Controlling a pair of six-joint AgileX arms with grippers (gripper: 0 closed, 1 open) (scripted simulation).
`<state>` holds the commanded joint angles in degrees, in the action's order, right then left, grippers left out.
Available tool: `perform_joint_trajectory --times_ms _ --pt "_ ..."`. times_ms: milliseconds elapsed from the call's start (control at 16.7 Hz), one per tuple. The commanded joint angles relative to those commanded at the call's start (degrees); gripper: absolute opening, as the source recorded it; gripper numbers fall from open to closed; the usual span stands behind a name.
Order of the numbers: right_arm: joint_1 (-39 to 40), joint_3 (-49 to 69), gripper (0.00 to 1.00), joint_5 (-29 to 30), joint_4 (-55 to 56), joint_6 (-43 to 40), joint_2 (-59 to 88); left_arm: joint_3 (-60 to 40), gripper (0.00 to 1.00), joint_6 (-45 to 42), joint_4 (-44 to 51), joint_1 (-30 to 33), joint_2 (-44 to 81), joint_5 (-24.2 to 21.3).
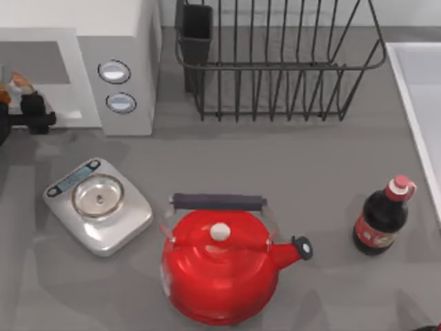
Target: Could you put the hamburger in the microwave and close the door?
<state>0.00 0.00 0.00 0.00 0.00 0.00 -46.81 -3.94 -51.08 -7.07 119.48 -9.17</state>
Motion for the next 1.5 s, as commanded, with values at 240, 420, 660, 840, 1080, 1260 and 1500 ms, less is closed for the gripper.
perform_joint_trajectory --times_ms 240,420,660,840,1080,1260,1500 --pt "0.0 0.0 1.00 0.0 0.0 0.0 0.0 -10.6 0.00 0.6 4.1 0.8 6.7 0.3" --pt "0.0 0.0 1.00 0.0 0.0 0.0 0.0 -22.4 0.00 1.0 7.4 1.4 11.9 0.7" --pt "0.0 0.0 1.00 0.0 0.0 0.0 0.0 -35.9 0.00 1.1 12.7 2.1 18.5 1.8" --pt "0.0 0.0 1.00 0.0 0.0 0.0 0.0 -40.7 0.00 1.2 16.4 2.5 22.3 2.4" --pt "0.0 0.0 1.00 0.0 0.0 0.0 0.0 -41.3 0.00 1.2 16.9 2.5 22.9 2.4" --pt "0.0 0.0 1.00 0.0 0.0 0.0 0.0 -41.3 0.15 1.2 16.9 2.5 22.9 2.4" --pt "0.0 0.0 1.00 0.0 0.0 0.0 0.0 -41.3 0.45 1.2 16.9 2.5 22.9 2.4"
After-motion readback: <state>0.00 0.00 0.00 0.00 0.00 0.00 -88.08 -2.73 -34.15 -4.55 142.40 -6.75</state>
